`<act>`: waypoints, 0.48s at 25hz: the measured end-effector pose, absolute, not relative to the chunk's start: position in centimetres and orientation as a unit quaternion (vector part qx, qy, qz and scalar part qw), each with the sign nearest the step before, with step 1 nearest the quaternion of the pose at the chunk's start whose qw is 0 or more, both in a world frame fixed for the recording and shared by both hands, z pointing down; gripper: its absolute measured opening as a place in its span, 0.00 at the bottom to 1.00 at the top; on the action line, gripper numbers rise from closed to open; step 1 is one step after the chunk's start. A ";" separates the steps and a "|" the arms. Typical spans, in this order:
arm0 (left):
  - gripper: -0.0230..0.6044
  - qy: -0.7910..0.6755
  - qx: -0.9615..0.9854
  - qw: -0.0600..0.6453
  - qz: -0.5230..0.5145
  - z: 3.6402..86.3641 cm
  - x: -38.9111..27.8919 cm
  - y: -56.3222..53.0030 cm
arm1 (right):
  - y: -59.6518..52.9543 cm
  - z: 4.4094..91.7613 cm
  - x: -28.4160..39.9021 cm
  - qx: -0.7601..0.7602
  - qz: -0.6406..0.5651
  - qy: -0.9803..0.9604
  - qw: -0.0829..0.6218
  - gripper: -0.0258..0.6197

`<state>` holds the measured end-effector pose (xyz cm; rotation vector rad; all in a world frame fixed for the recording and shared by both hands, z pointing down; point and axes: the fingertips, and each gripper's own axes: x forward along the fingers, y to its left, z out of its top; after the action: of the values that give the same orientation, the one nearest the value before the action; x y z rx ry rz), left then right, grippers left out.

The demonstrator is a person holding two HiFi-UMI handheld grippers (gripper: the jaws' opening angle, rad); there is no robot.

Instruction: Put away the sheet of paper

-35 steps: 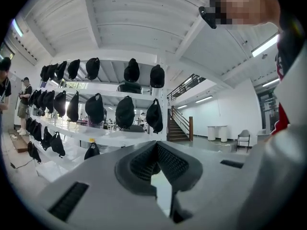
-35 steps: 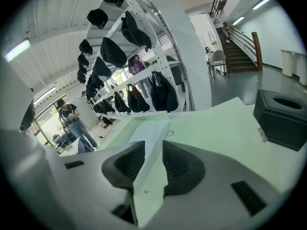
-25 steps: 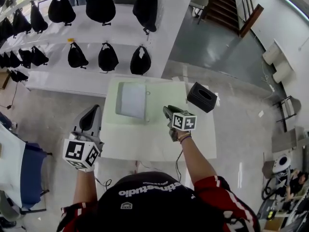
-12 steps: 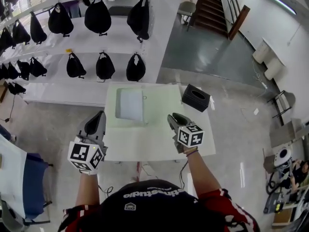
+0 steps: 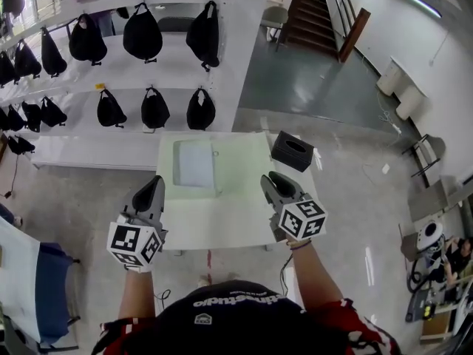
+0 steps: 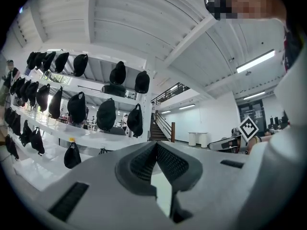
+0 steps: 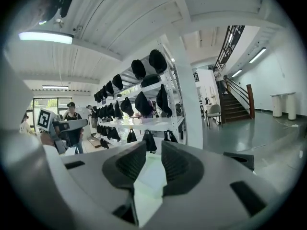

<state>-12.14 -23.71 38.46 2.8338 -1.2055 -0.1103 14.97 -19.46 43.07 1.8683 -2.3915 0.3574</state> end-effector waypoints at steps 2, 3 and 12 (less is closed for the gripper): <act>0.04 -0.396 0.917 0.030 -0.037 38.1 -12.0 -23.7 | -19.1 41.9 14.9 0.604 0.111 -0.788 0.036 0.19; 0.04 -0.399 0.916 0.028 -0.037 38.0 -11.9 -23.7 | -19.0 41.3 14.9 0.601 0.108 -0.791 0.031 0.19; 0.04 -0.415 0.909 0.017 -0.043 36.4 -10.1 -22.7 | -17.1 37.0 16.7 0.600 0.055 -0.798 0.010 0.17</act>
<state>-10.10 -22.65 36.39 2.8241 -1.2906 -0.1340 16.67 -17.07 37.02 1.8740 -2.4909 0.1720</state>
